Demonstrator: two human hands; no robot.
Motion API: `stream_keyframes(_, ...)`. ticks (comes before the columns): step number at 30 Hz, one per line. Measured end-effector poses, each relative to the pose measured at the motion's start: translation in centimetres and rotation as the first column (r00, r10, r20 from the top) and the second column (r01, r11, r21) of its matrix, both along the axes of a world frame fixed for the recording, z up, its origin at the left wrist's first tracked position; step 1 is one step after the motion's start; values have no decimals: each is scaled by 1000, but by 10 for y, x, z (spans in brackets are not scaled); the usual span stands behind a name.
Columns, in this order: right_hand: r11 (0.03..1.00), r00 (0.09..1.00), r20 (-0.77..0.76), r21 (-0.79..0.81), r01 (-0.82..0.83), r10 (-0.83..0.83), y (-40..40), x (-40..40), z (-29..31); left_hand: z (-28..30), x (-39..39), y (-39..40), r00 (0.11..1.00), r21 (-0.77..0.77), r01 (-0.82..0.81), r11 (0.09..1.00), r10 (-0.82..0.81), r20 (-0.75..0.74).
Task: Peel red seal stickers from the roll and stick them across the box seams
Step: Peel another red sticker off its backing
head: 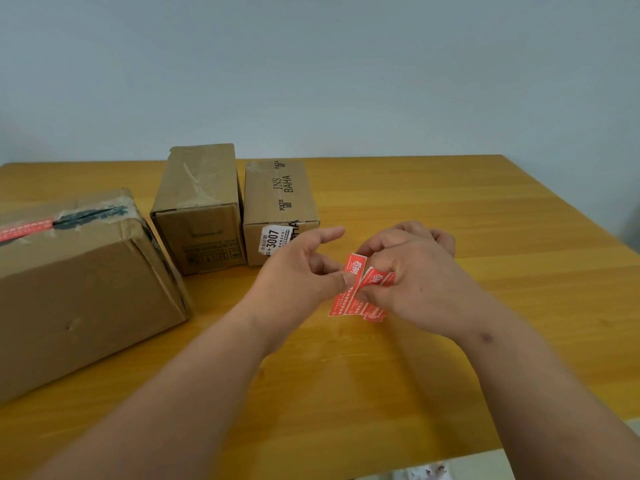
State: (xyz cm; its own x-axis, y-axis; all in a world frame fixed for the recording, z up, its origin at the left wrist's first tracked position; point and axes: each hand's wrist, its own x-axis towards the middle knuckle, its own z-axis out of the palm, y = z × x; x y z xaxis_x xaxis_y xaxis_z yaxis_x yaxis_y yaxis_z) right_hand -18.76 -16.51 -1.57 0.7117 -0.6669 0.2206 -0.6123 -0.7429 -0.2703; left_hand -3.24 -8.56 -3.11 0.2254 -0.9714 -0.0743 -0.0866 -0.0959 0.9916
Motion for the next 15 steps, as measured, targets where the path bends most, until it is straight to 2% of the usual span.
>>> stream_keyframes(9, 999, 999, -34, -24, -20, 19, 1, 3, 0, 0, -2, -4, 994, 38, 21, 999, -25, 102)
stream_keyframes(15, 998, 999, 17, -51, -27, 28, 0, 3, -2, -3, -4, -6, 998, 34, -27, 999, 25, 53)
